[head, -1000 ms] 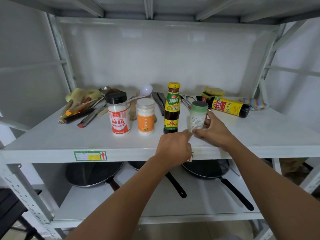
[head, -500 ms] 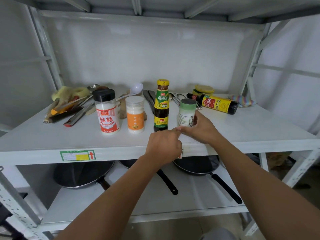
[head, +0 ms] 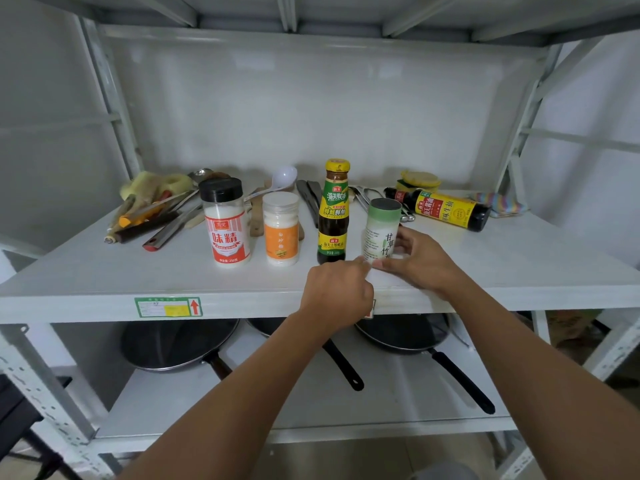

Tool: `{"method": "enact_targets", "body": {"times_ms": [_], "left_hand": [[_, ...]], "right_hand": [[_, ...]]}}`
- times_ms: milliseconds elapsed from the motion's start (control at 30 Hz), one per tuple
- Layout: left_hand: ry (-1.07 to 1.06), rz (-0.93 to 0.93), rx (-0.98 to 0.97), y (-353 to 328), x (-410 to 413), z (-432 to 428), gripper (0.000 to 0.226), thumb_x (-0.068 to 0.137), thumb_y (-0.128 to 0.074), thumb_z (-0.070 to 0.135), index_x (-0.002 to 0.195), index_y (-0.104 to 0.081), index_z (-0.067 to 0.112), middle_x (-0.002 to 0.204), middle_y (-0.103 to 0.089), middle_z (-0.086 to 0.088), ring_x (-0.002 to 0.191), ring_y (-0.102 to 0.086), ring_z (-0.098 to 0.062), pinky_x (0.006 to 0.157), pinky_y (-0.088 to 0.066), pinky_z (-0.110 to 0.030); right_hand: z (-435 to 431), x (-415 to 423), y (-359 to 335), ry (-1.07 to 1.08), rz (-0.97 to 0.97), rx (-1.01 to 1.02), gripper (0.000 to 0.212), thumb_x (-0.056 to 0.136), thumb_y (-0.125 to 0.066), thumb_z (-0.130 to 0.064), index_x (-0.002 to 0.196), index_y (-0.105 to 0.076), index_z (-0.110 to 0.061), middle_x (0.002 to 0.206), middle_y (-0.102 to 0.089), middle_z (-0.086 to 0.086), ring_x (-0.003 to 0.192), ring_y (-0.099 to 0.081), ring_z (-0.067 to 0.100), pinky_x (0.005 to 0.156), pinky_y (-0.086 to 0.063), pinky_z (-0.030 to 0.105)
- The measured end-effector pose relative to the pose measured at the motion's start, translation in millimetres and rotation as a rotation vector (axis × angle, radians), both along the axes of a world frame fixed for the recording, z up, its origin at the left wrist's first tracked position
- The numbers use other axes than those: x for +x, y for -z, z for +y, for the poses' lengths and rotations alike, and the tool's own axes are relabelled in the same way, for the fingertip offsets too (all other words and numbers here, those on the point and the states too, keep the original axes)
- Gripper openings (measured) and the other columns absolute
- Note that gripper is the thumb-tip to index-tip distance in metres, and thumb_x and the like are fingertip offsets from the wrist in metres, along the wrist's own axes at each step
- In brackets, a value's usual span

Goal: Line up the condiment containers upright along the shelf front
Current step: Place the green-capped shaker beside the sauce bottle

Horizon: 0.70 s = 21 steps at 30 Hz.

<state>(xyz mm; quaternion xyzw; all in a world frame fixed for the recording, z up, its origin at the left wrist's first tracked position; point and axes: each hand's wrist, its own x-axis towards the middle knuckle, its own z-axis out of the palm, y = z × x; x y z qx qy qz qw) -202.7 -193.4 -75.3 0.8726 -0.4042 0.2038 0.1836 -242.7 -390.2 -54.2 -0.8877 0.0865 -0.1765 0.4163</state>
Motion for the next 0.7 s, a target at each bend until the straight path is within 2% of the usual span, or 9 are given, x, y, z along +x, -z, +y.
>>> {"method": "enact_targets", "body": {"times_ms": [100,200,400,533,700], "left_hand": [[-0.006,0.003,0.003,0.4,0.9,-0.6,0.042,0.099,-0.047,0.030,0.137,-0.061,0.020,0.091,-0.070,0.000,0.081,-0.066,-0.022,0.074,-0.058,-0.037],[-0.004,0.000,0.014,-0.4,0.9,-0.9,0.044,0.100,-0.046,0.031,0.140,-0.059,0.019,0.095,-0.072,-0.001,0.084,-0.066,-0.022,0.076,-0.058,-0.037],[0.005,0.004,0.017,-1.1,-0.9,-0.3,0.050,0.099,-0.044,0.034,0.145,-0.058,0.019,0.091,-0.070,0.000,0.079,-0.063,-0.019,0.073,-0.057,-0.035],[-0.007,0.017,0.045,-1.4,-1.0,-1.2,0.047,0.099,-0.041,0.034,0.139,-0.061,0.019,0.077,-0.053,0.006,0.074,-0.062,-0.020,0.070,-0.058,-0.035],[-0.004,0.024,0.067,-4.6,-1.5,-1.0,0.048,0.099,-0.041,0.035,0.140,-0.059,0.018,0.079,-0.055,0.005,0.076,-0.064,-0.020,0.072,-0.059,-0.036]], "right_hand": [[2.8,1.0,1.9,0.033,-0.025,-0.023,0.071,0.072,-0.094,-0.033,0.135,-0.063,-0.023,0.122,-0.074,-0.010,0.107,-0.069,0.002,0.091,-0.053,0.024],[4.4,1.6,1.7,0.050,-0.034,-0.040,0.070,0.073,-0.093,-0.035,0.134,-0.063,-0.023,0.119,-0.073,-0.011,0.103,-0.067,-0.003,0.085,-0.051,0.018],[5.7,1.7,1.4,0.057,-0.029,-0.035,0.072,0.073,-0.093,-0.036,0.136,-0.062,-0.023,0.122,-0.072,-0.009,0.104,-0.066,-0.001,0.082,-0.050,0.019],[4.8,-1.7,-0.3,0.032,-0.050,0.042,0.075,0.078,-0.090,-0.029,0.145,-0.055,-0.025,0.129,-0.070,-0.008,0.114,-0.066,0.004,0.087,-0.049,0.018],[4.8,-1.4,0.3,0.033,-0.047,0.048,0.074,0.080,-0.088,-0.027,0.146,-0.054,-0.024,0.132,-0.069,-0.007,0.115,-0.065,0.006,0.088,-0.048,0.019]]}}
